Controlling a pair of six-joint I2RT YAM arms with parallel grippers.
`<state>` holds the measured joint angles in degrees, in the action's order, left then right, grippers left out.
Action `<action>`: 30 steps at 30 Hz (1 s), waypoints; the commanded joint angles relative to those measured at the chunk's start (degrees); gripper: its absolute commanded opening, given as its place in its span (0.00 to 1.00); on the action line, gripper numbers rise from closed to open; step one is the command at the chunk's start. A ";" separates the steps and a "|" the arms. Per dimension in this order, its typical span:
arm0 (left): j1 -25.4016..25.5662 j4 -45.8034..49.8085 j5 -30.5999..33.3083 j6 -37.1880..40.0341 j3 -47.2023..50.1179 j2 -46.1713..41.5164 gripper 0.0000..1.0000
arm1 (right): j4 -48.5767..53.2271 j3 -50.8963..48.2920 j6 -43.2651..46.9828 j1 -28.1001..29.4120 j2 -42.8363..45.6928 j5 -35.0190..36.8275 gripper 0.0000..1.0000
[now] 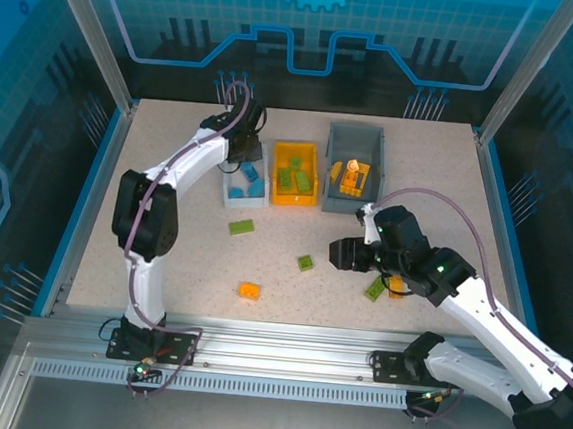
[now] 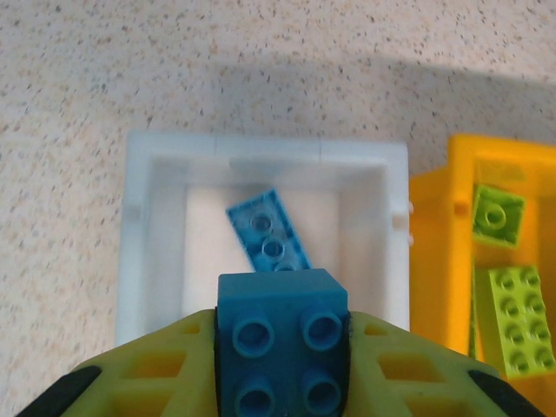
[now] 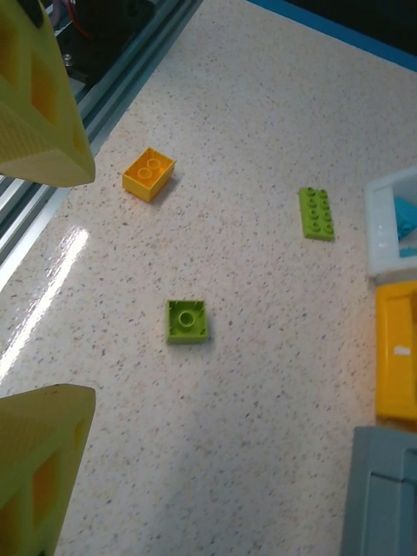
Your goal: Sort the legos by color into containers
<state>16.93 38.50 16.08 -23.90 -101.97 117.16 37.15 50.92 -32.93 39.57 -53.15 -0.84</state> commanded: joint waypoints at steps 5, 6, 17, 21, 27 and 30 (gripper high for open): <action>-1.71 5.67 -2.28 -0.13 -6.63 7.41 0.33 | -1.83 1.12 -1.85 3.21 -0.69 4.81 0.63; -1.81 5.55 -2.45 -0.26 -6.37 7.56 0.33 | -1.66 1.03 -1.94 3.23 -0.56 5.18 0.63; -1.57 5.71 -5.65 -0.54 -4.51 1.99 0.57 | 0.91 2.65 -0.77 3.67 -3.02 9.20 0.66; -0.80 6.43 -6.43 -0.71 -3.27 -4.17 0.57 | 0.33 3.27 1.90 8.41 -6.80 12.28 0.68; 2.41 2.19 -9.58 -6.01 14.16 -25.74 0.59 | -8.47 3.87 15.05 21.85 -18.96 10.80 0.73; 3.16 2.54 -13.48 -10.32 26.15 -39.48 0.61 | -10.41 5.63 21.30 26.13 -27.27 8.67 0.75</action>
<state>19.44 39.79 7.57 -28.82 -83.48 86.83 30.44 54.41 -20.71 62.52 -74.96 9.87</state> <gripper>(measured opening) 0.603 0.749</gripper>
